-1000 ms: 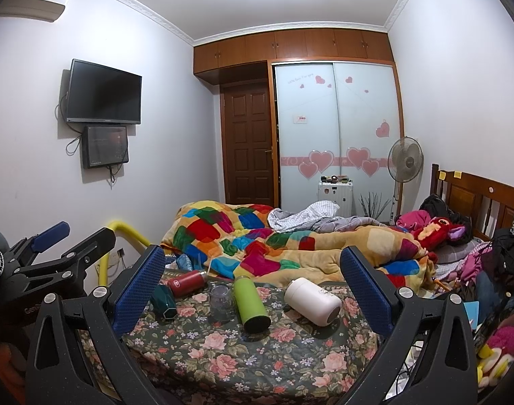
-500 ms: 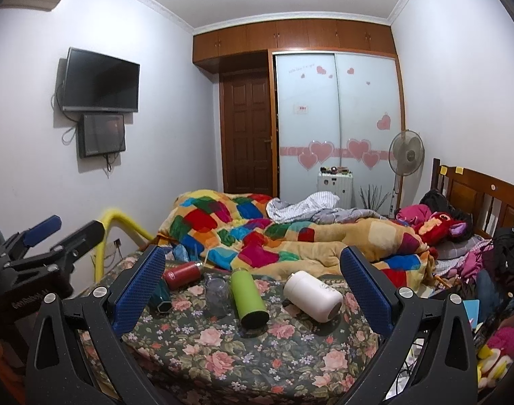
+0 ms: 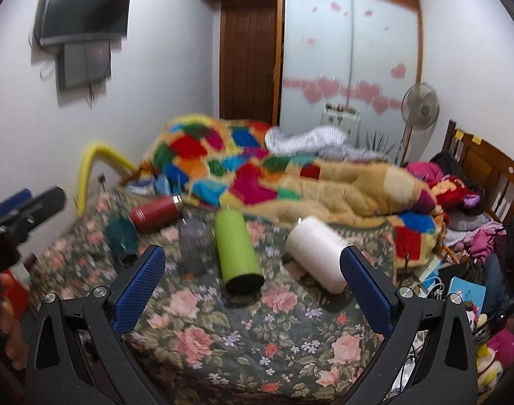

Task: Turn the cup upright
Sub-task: 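Reach the right tool down and grasp the lying lime green bottle, then lift the green bottle with the right tool toward the left tool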

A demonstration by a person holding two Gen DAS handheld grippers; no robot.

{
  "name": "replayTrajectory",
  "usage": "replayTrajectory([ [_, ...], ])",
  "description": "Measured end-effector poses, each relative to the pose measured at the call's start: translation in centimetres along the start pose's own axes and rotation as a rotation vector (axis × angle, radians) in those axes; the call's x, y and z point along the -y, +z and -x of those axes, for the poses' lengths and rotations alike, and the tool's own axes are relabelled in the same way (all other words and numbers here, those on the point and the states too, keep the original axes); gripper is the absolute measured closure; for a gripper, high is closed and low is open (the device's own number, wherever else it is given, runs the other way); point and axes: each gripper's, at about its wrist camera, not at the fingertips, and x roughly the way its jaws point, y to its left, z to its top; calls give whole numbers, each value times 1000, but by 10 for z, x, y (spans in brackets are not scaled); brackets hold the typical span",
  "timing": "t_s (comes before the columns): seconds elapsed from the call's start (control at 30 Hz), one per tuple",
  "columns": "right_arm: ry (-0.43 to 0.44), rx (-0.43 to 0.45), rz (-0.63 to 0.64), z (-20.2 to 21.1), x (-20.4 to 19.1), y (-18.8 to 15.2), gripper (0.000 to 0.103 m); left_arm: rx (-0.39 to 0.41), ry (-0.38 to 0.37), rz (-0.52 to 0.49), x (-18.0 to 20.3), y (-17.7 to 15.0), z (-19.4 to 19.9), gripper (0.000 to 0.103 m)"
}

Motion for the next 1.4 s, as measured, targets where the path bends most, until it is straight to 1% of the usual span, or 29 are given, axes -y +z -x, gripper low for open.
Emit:
replayTrajectory([
  [0.03,6,-44,17,-21,1,-1,0,-20,-5,12,-8,-1,-11,0],
  [0.07,6,-69,28,-32,-1,-1,0,-44,-4,28,-11,-4,-20,0],
  [0.17,7,-163,78,-79,-5,-3,0,-87,18,55,-22,-9,-43,0],
  [0.27,18,-266,117,-118,-7,-6,2,-118,46,58,-28,-15,-60,0],
  [0.33,35,-316,124,-140,-5,-7,2,-131,59,52,-29,-17,-66,0],
  [0.37,44,-348,120,-150,-5,-8,4,-138,64,44,-28,-18,-71,0],
  [0.43,72,-382,118,-163,-4,-6,5,-149,68,33,-27,-20,-77,0],
  [0.5,89,-414,128,-176,-7,-5,8,-164,65,24,-25,-22,-84,0],
  [0.6,96,-451,171,-189,-12,-3,15,-175,63,13,-22,-24,-90,0],
  [0.67,119,-483,190,-197,-15,-4,22,-177,65,6,-21,-25,-94,0],
  [0.8,117,-521,231,-213,-19,-5,27,-182,63,-4,-17,-26,-99,0],
  [0.87,122,-542,246,-217,-22,-8,32,-187,63,-11,-16,-27,-102,0],
  [0.97,121,-563,267,-221,-27,-13,34,-193,59,-18,-13,-29,-104,0],
  [1.0,120,-564,272,-223,-27,-13,35,-194,59,-20,-12,-29,-104,0],
  [1.1,109,-555,276,-223,-29,-14,40,-194,61,-28,-9,-31,-103,0],
  [1.27,115,-559,244,-224,-25,-13,40,-192,67,-28,-9,-32,-98,0],
  [1.4,125,-547,232,-212,-23,-15,41,-180,73,-30,-7,-31,-90,0],
])
